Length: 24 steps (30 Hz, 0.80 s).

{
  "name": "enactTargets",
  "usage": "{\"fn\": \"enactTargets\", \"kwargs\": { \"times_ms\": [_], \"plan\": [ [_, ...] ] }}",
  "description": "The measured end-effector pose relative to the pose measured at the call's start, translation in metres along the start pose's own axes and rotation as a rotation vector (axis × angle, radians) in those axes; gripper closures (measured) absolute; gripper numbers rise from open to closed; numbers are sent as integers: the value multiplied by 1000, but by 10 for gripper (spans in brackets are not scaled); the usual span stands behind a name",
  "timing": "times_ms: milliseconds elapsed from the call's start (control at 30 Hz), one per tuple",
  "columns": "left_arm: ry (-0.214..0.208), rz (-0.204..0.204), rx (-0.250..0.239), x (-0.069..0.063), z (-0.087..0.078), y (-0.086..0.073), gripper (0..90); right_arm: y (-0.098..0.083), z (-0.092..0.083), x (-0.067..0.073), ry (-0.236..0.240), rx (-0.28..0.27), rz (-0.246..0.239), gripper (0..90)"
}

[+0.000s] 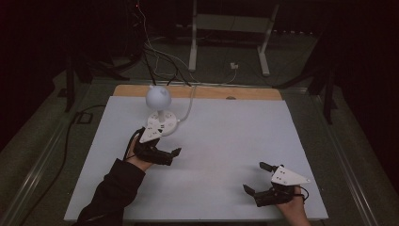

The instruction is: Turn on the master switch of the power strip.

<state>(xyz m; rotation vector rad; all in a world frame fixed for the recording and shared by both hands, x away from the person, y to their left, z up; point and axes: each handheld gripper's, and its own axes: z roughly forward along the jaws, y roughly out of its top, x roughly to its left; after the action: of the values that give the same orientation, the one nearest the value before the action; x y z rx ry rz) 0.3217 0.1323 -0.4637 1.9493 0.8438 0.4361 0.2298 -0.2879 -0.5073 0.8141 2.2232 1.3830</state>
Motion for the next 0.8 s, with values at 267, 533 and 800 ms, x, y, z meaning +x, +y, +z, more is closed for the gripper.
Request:
{"fn": "enactTargets", "kwargs": {
  "times_ms": [267, 533, 800],
  "plan": [
    [7, -28, -10, 5, 11, 3, 11, 0, 0, 0, 3, -1, 2, 0],
    [29, -73, -29, 9, 26, 3, 10, 0, 0, -1, 7, -2, 6, 0],
    [90, -97, -22, 16, 39, 6, 11, -1, 1, -2, 10, -1, 17, 0]
  ]
}}
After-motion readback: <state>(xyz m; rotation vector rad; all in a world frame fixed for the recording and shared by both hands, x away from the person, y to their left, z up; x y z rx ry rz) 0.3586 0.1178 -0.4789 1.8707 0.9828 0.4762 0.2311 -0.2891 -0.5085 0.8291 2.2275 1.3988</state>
